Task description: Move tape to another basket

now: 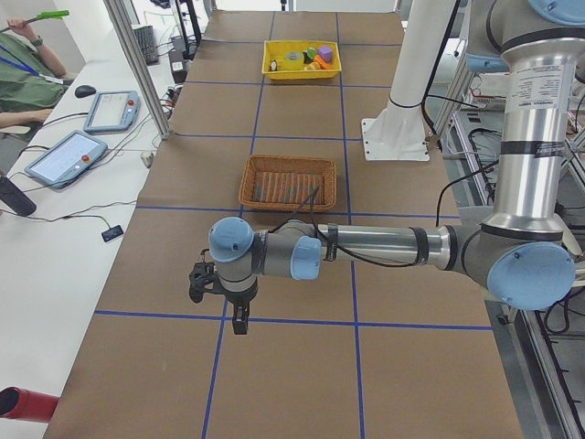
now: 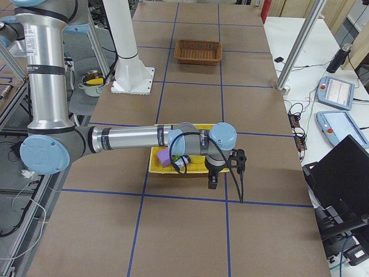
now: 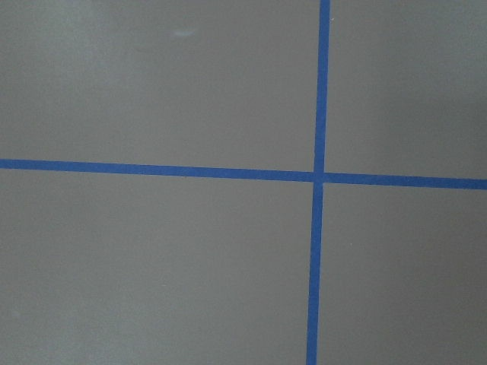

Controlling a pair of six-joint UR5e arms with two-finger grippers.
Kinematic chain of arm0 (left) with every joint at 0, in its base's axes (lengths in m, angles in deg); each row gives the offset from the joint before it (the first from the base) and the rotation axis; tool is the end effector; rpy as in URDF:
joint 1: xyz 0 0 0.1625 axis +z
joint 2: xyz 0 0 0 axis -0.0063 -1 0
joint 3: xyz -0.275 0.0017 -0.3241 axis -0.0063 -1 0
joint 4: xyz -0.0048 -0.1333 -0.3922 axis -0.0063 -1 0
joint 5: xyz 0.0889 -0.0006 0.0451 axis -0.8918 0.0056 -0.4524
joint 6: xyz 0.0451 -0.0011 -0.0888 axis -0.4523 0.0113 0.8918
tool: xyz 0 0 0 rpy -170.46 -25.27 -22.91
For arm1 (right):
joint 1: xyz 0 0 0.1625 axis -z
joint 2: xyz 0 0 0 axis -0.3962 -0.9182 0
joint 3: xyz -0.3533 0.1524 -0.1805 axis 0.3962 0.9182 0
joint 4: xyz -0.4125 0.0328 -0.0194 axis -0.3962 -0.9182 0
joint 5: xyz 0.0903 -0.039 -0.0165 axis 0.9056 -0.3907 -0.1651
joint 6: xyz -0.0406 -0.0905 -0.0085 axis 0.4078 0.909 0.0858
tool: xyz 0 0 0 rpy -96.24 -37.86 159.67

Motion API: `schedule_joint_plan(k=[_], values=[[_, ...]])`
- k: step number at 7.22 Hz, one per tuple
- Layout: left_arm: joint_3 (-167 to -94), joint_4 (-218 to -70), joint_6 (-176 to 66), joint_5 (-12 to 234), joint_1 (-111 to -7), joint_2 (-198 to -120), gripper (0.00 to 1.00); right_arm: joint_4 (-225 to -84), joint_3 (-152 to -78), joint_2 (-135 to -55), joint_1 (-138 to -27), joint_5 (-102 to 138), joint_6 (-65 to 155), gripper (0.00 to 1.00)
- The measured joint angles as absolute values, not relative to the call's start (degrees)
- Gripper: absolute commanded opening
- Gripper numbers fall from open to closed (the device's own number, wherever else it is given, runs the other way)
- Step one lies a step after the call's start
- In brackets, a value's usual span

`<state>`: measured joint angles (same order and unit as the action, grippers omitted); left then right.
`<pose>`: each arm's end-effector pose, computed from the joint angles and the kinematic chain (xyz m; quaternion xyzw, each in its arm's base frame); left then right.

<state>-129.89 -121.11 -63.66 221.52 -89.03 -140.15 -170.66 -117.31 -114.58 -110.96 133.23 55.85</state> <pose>-0.0614 -0.5013 0.6497 0.0138 0.3595 -0.0310 0.9325 0.0385 -0.4991 0.6113 -0.0083 -0.4088 0.0170 0.9124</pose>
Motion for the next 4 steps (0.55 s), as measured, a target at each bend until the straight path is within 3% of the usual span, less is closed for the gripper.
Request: schedule_joint_plan(k=[4], values=[[-129.9, -121.2, -63.7, 221.5, -89.1, -140.0, 0.99, -170.5, -117.3, -115.0, -111.0, 132.7, 56.7, 1.00]])
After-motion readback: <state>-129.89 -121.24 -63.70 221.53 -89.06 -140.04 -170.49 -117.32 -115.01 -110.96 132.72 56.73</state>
